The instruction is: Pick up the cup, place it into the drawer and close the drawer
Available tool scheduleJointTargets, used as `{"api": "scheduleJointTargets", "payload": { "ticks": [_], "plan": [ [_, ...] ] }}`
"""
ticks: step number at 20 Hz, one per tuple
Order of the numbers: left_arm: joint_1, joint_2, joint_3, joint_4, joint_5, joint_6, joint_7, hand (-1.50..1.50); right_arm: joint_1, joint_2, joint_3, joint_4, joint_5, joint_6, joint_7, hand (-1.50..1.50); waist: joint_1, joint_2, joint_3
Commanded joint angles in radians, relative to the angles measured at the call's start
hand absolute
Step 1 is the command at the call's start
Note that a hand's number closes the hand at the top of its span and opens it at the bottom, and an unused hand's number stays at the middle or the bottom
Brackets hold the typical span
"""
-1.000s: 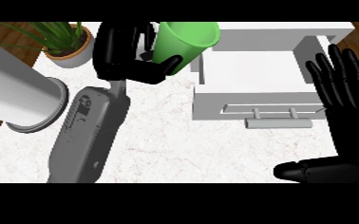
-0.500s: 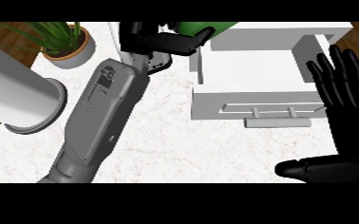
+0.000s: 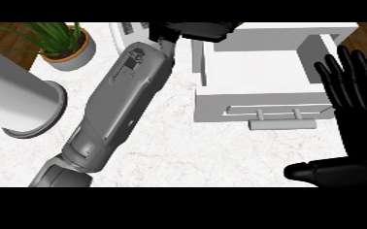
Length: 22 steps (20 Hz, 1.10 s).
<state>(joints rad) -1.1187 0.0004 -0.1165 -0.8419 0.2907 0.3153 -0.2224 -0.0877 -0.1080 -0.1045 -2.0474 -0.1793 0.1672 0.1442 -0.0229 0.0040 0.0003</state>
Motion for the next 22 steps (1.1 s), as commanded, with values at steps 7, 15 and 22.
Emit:
{"api": "scheduleJointTargets", "payload": {
  "ticks": [7, 15, 22],
  "plan": [
    [-0.123, 0.0, -0.179, 0.224, 0.198, 0.097, -0.064, 1.5, 0.008, 0.013, 0.022, 0.018, 0.024, 0.004, -0.03, -1.5, -0.02, 0.002, 0.001],
    [-0.171, 0.0, -0.261, 0.427, 0.232, 0.07, -0.161, 1.5, 0.005, 0.002, 0.023, -0.012, -0.008, 0.024, -0.009, -1.5, -0.048, 0.011, 0.001],
    [-0.217, 0.0, -0.406, 0.455, 0.285, 0.149, -0.108, 1.5, -0.077, 0.003, 0.043, 0.034, -0.007, 0.019, 0.013, -1.5, -0.087, 0.021, 0.001]
  ]
}}
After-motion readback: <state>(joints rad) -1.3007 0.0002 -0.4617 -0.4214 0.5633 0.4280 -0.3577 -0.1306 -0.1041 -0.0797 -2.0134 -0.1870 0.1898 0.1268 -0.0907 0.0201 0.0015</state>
